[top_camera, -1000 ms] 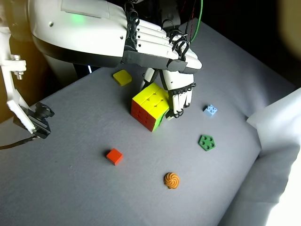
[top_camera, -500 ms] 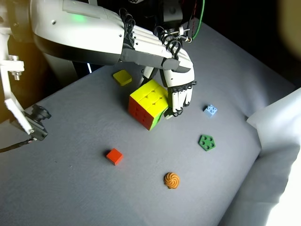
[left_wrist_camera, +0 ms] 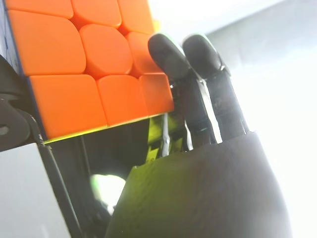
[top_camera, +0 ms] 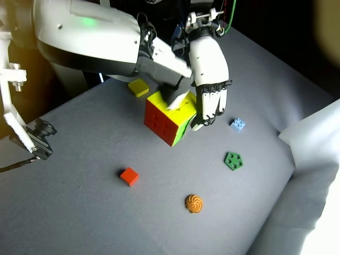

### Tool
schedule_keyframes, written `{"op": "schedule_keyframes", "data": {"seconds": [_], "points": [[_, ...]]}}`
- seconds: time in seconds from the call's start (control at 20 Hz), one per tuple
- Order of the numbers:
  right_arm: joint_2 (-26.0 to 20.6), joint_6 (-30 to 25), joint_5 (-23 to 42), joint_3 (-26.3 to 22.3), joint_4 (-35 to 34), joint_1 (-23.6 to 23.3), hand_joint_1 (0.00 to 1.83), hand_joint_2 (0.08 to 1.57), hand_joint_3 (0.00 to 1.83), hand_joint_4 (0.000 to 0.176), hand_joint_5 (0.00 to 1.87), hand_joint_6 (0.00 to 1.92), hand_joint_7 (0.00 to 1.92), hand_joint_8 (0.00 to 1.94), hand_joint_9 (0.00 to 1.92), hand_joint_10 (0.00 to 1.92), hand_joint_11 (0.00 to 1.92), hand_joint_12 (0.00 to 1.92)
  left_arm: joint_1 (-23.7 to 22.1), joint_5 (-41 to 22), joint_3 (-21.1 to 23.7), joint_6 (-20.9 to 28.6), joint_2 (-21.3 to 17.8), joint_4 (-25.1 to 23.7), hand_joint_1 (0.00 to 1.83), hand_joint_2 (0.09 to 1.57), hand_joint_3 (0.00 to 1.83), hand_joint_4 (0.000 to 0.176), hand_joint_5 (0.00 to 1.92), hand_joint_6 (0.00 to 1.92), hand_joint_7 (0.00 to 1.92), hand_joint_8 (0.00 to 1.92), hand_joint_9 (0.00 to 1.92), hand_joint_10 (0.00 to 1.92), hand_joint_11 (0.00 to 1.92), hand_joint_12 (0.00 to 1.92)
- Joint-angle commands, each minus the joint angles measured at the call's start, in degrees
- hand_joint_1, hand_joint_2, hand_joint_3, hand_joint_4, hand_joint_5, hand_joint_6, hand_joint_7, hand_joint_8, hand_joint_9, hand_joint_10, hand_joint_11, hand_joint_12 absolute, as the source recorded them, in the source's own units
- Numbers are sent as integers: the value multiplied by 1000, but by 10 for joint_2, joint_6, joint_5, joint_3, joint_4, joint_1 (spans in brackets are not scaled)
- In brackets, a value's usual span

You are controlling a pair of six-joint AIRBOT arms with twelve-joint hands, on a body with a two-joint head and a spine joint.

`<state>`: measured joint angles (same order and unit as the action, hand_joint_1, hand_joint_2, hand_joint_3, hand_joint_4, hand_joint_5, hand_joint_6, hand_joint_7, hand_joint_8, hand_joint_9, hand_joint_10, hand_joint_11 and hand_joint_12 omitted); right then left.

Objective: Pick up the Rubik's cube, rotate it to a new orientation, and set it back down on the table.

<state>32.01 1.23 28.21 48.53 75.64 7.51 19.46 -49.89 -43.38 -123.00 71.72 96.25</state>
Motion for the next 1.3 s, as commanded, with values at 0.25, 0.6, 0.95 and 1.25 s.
{"op": "schedule_keyframes", "data": {"seconds": [0.25,0.6,0.95,1.25], "points": [[-5,3,33,-2,16,5,1444,1267,0,0,261,3,928,1941,1089,1921,1113,1921,-17,-2,1,10,-15,-42,1204,1181,0,0,953,991,772,1416,589,1409,318,1789],[5,3,35,-2,69,48,1296,1321,13,175,0,0,594,1688,968,1921,950,1921,-4,10,-4,28,-9,-52,1212,1174,0,0,990,977,757,1387,586,1356,293,1778],[6,4,17,4,120,92,1311,1297,2,176,0,0,638,1631,968,1921,949,1921,-7,21,-15,34,-8,-55,1206,1173,0,0,965,981,783,1387,589,1350,280,1781],[1,3,16,25,120,101,1316,1289,0,176,0,0,652,1612,958,1921,909,1921,-19,23,-19,34,-8,-52,1340,1210,1,0,862,1125,773,1370,631,1556,369,1769]]}}
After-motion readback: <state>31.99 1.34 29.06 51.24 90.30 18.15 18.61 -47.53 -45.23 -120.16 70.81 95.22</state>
